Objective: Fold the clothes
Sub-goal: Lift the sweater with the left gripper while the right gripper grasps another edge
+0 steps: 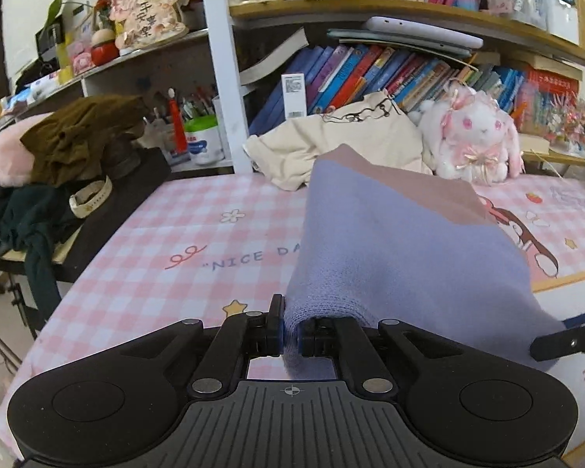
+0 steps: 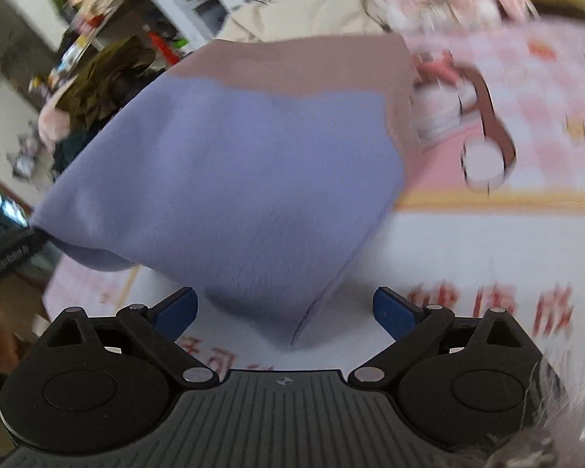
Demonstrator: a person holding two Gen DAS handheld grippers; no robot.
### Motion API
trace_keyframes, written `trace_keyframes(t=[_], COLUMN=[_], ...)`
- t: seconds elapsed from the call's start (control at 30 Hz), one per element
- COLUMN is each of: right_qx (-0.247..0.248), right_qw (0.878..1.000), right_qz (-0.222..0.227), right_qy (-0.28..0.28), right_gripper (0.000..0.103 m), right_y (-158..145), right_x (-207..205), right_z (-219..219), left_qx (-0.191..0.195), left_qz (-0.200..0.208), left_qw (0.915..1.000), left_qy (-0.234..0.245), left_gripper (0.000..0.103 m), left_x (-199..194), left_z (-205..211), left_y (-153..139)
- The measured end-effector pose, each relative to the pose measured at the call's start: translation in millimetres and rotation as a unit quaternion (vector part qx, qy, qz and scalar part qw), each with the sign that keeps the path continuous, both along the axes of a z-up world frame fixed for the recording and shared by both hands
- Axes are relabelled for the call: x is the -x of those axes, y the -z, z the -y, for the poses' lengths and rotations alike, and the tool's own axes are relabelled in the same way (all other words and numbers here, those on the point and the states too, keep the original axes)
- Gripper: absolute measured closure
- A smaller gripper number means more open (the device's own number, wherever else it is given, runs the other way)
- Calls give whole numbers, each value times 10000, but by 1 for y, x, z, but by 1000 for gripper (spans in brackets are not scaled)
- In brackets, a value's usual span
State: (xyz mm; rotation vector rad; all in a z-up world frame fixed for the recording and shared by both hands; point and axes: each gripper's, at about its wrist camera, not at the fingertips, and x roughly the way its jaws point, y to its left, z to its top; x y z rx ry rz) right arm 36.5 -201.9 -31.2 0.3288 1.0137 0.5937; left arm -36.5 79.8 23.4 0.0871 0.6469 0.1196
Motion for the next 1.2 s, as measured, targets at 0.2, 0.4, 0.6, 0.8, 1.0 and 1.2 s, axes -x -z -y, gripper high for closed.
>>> trace_keyframes(t=[0.2,0.4,0.6,0.8,1.0,1.2], right_qx=[-1303,-1988,-3120,-3907,-3700,-2394], right_qw=[9862,9686,9394,8622,8306,9338], right_qz=[-688,-1225,381,2731,4129,2657], right_qy=[758,859,1366,1717,516,76], right_gripper=[23,95,96,96,96,96], right_y=[5,16,-73,-234,-353,-268], right_x=[0,-9,-12,-27,-40,-112], right_z=[15,14,68,131,88,-15], left_qx=[-61,-347,-898,717,2814,2404], left_qz=[-1,113,919,2362,3006,1059], left_qw=[9997,9965,9729,9189,8317,9290], left_qy=[235,746,1921,3076,3725,2605], left_gripper=[98,98,99,99,99,98], left_x=[5,8,16,32,44,14], left_z=[-1,8,38,39,4,-4], left_y=[0,-9,-55,-146,-190,-96])
